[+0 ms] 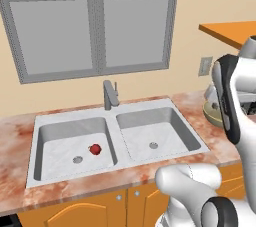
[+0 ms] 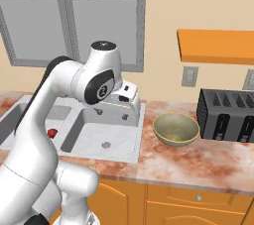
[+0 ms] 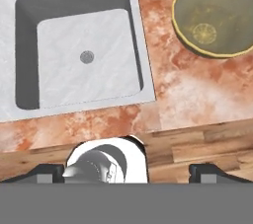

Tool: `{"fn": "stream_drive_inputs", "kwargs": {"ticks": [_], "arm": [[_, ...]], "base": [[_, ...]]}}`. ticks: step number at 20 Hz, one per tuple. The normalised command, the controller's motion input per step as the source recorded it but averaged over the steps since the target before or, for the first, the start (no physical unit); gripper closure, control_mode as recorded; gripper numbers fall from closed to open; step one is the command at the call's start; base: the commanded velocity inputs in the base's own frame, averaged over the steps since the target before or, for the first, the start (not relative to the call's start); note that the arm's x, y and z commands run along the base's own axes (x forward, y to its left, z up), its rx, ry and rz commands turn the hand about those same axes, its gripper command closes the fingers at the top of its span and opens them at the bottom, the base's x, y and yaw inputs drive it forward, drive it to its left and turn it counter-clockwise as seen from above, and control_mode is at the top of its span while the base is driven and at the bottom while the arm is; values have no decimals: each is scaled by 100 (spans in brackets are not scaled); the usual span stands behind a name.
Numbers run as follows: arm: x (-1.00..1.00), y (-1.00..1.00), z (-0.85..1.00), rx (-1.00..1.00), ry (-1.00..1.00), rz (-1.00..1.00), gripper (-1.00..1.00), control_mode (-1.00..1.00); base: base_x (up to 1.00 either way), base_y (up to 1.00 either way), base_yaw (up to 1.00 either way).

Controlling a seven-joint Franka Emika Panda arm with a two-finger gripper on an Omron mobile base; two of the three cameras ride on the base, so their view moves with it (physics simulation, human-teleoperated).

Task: Pick the apples from the cabinet and place them in one bowl. Pick the bell pepper from the sink and place it in the other bowl.

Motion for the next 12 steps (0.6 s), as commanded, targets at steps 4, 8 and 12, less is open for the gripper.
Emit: {"fn": "stream_drive_inputs", "kwargs": {"ticks": [4,8,12], "arm": [[0,61,-19,0,-4,18,-100,-100],[8,63,-13,0,0,12,-100,-100],[6,63,-11,0,0,9,-100,-100]], "base": [[0,0,0],[0,0,0],[0,0,0]]}}
